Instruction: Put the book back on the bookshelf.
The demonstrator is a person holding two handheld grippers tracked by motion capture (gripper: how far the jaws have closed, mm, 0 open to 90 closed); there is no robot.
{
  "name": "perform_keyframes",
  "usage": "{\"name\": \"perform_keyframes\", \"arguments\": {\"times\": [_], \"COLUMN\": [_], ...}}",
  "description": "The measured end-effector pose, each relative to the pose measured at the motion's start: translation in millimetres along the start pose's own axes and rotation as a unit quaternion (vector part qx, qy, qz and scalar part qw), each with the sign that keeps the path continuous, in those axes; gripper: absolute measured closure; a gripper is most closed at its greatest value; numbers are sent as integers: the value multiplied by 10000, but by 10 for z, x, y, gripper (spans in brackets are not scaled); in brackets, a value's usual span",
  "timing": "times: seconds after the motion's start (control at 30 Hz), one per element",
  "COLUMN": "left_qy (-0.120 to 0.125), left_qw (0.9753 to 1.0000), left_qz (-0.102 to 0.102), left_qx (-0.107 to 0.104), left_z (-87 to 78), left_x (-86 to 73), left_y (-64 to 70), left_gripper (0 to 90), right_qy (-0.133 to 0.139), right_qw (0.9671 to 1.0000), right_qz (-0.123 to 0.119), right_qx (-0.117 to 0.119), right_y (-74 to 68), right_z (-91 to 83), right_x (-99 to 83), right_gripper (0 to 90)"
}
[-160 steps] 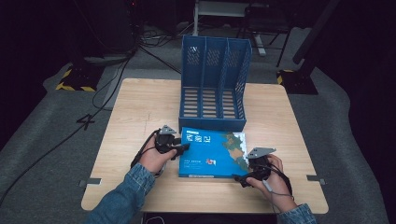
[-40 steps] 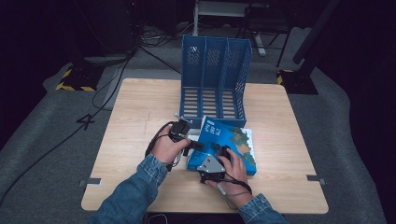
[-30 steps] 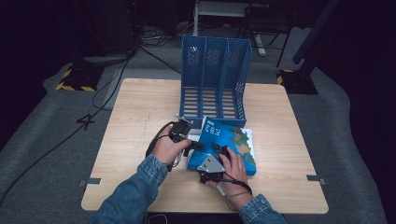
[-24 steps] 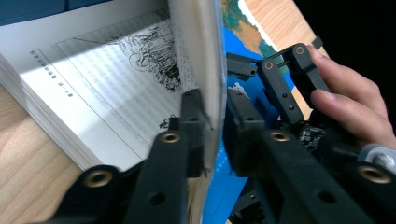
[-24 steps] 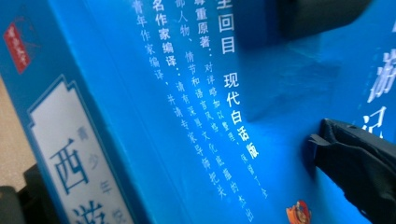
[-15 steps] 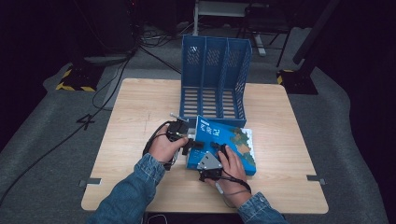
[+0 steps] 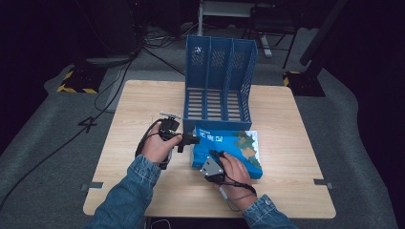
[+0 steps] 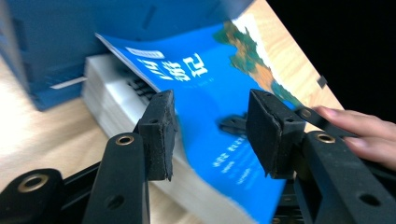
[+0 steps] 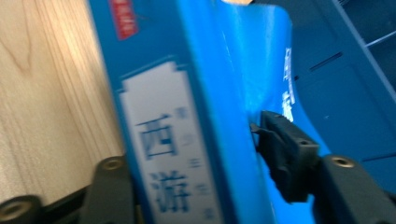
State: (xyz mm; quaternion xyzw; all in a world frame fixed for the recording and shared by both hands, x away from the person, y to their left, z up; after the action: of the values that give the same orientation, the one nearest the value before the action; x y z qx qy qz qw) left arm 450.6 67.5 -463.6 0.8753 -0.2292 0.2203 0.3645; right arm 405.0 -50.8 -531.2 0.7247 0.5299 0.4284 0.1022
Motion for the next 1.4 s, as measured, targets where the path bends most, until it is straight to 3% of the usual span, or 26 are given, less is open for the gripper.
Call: {"name": "perform_keyframes", "arguments": {"times": [0.17, 0.27, 0.33, 0.57, 0.6, 0.77, 1.03, 1.1, 1.3, 1.4], "left_qy": [236, 303, 246, 174, 139, 143, 89, 51, -145, -231], "left_qw": [9996, 9992, 9992, 9985, 9981, 9979, 9970, 9964, 9889, 9855], "left_qz": [-52, -105, -129, -258, -251, -292, -477, -466, -337, -225], "left_qx": [112, 241, 287, 450, 539, 566, 602, 709, 1439, 1668], "left_z": [-106, -146, -148, -141, -151, -175, -163, -165, -168, -162], "left_x": [30, 23, 0, -52, -65, -76, -127, -145, -227, -261], "left_y": [-112, -216, -281, -453, -491, -534, -656, -712, -965, -1055], "left_gripper": [522, 518, 518, 517, 519, 520, 520, 519, 495, 491], "right_qy": [87, 136, 135, 280, 292, 416, 652, 683, 838, 942], "right_qw": [9999, 9990, 9982, 9920, 9911, 9873, 9757, 9724, 9619, 9570], "right_qz": [-13, 258, 311, 626, 672, 806, 1282, 1387, 1680, 1819], "right_qx": [69, 331, 487, 1062, 1114, 1305, 1652, 1750, 1987, 2052], "right_y": [87, 177, 223, 424, 438, 546, 755, 802, 954, 1038], "right_z": [-101, -142, -167, -295, -308, -382, -591, -638, -781, -850], "right_x": [54, 69, 77, 81, 81, 78, 123, 139, 176, 193], "right_gripper": [570, 576, 580, 591, 592, 598, 609, 610, 613, 614]}}
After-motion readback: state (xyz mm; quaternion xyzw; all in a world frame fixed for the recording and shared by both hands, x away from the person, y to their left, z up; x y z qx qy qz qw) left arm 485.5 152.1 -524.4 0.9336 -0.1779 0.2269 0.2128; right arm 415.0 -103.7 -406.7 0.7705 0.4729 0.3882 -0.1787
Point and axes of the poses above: each handheld gripper's, and its own axes: z roughly forward along the jaws, x roughly out of its top, y roughly to its right, the point moved 8 cm from there along z, roughly forward along the jaws, and after that the axes turned 6 degrees about -y, right-handed, at the moved point
